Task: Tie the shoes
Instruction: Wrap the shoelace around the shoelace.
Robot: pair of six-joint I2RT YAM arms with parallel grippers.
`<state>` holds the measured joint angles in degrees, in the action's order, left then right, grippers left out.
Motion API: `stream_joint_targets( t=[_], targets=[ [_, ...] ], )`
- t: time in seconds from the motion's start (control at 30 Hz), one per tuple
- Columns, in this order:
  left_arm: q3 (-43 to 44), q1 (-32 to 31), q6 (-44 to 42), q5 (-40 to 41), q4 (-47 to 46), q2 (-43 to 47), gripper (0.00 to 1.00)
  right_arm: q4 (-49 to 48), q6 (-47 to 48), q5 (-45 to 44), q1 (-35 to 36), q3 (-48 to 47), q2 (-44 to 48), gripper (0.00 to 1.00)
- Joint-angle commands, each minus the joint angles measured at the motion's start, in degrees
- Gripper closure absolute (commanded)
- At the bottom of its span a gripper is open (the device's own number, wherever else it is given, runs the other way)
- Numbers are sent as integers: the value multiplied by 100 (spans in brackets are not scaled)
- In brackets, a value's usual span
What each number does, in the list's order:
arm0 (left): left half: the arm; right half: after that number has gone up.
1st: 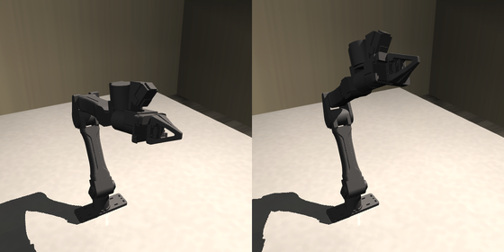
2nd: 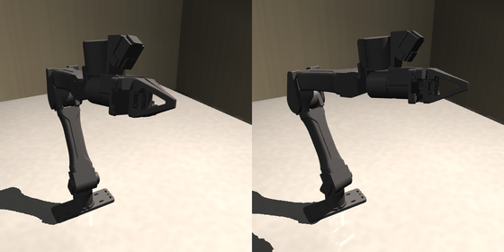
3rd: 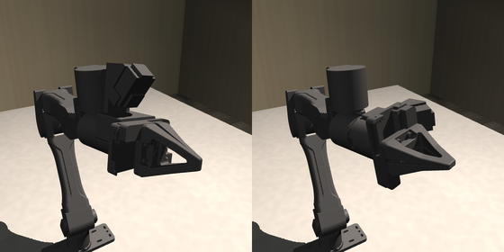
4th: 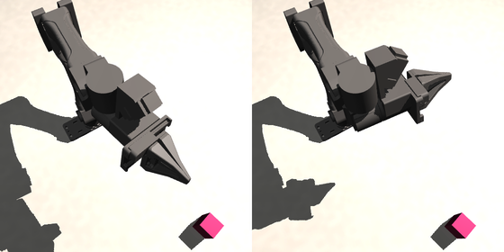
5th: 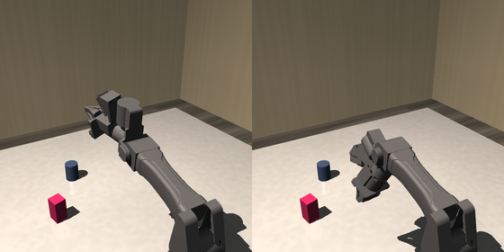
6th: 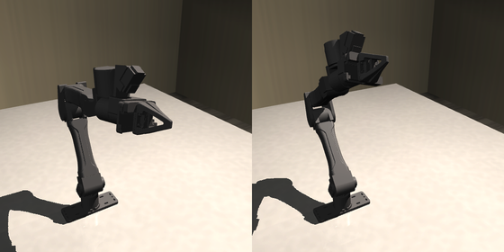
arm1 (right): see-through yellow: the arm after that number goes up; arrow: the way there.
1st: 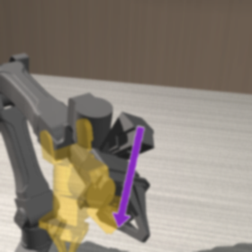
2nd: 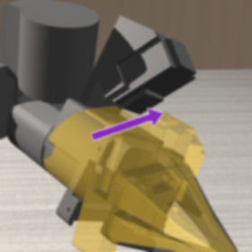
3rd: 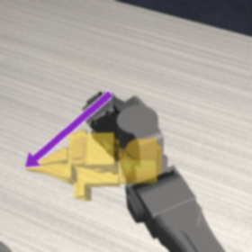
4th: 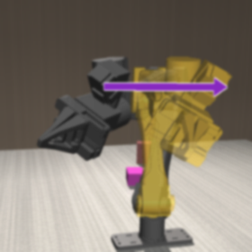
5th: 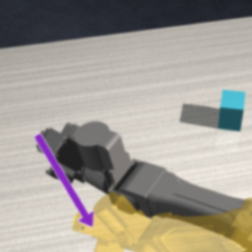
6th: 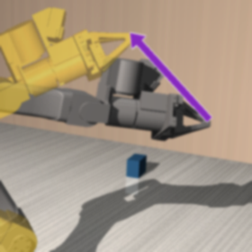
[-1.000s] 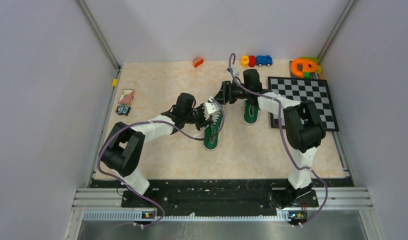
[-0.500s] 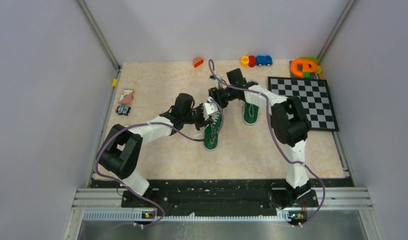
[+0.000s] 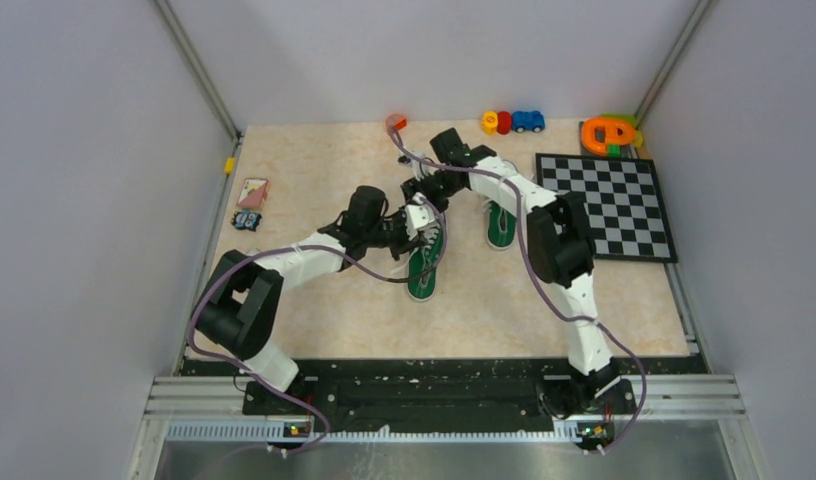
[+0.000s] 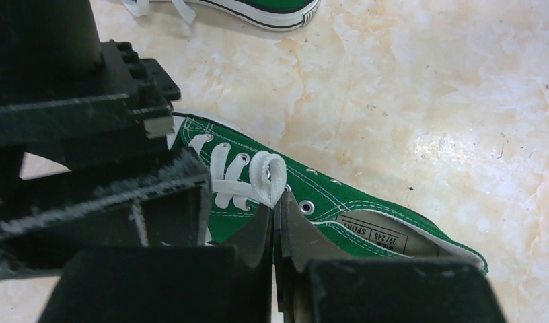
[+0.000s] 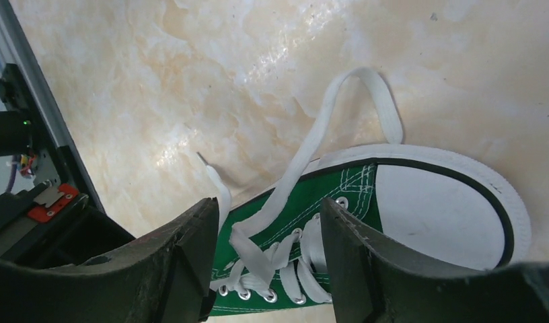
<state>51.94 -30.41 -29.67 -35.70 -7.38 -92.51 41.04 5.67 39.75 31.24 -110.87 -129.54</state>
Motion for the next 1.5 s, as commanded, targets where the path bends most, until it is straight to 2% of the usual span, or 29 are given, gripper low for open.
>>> stream_joint_targets(
  t=[0.0, 0.3, 0.53, 0.73, 0.9, 0.97, 1.23, 1.33, 1.47],
  targets=[
    [-50, 14, 32, -161, -187, 296, 100, 912, 477, -483, 192, -734, -191, 42],
    [-42, 14, 6, -200, -146, 312, 100, 2235, 787, -1149, 478, -2500, -1216, 42],
    [-15, 1, 60, -287, -133, 291, 100, 2465, 933, -1535, 617, -2697, -1363, 43],
    [0, 5, 42, -261, -106, 286, 100, 2600, 1012, -1538, 637, -2772, -1373, 65],
    [-9, 3, 38, -239, -98, 286, 100, 2573, 985, -1454, 637, -2777, -1262, 94],
    [-4, 2, 32, -246, -97, 283, 100, 2450, 921, -1421, 631, -2697, -1150, 100],
    [-6, 3, 23, -229, -97, 262, 100, 1421, 204, -688, 189, -1939, -361, 100],
    [-12, 0, 20, -220, -91, 260, 100, 627, -263, -231, -128, -1125, 164, 100],
    [-9, 0, 17, -217, -89, 243, 100, -862, -1016, 190, -464, 605, 1074, 100]
  ],
)
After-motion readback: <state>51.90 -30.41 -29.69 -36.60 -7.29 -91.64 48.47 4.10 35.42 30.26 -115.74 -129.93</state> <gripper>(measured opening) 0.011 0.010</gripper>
